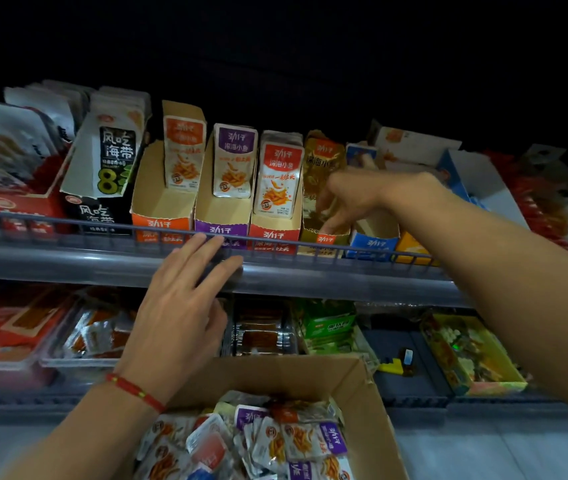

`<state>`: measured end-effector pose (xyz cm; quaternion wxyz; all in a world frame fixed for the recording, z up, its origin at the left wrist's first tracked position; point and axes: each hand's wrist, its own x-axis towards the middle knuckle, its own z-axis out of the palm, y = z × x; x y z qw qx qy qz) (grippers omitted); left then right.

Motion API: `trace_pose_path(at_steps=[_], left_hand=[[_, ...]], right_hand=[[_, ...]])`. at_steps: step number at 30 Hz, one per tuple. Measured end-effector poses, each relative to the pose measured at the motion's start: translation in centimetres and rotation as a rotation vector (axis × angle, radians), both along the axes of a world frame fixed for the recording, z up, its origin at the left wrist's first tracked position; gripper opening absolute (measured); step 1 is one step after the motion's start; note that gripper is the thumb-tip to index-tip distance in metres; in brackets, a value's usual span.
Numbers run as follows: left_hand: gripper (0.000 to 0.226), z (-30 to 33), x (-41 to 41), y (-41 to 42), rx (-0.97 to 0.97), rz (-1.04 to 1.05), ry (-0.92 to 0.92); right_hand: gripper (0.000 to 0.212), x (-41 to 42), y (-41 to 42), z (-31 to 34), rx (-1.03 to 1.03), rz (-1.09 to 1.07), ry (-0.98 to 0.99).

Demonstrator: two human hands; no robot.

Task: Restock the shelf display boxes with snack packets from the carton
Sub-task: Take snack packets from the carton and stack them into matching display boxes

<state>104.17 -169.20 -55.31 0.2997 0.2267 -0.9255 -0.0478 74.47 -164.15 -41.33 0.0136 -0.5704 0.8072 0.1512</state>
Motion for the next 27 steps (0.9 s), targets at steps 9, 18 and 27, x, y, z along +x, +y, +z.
trace_pose_path(at_steps=[9,18,27], left_hand=[[0.071,0.2,-0.1,-0.1,0.015,-0.003,0.021],[0.072,0.6,0.0,0.2,0.032,0.009,0.021],[0.074,0.6,-0.4,0.1,0.04,0.024,0.016]], right_hand=[[0.052,0.8,-1.9,-0.9,0.181,-0.03,-0.129],[0.024,-1.7,0.6,3.4,-0.421,0.018,-0.181],[0.02,-3.7,-2.3,3.3,-0.541,-0.087,-0.053]])
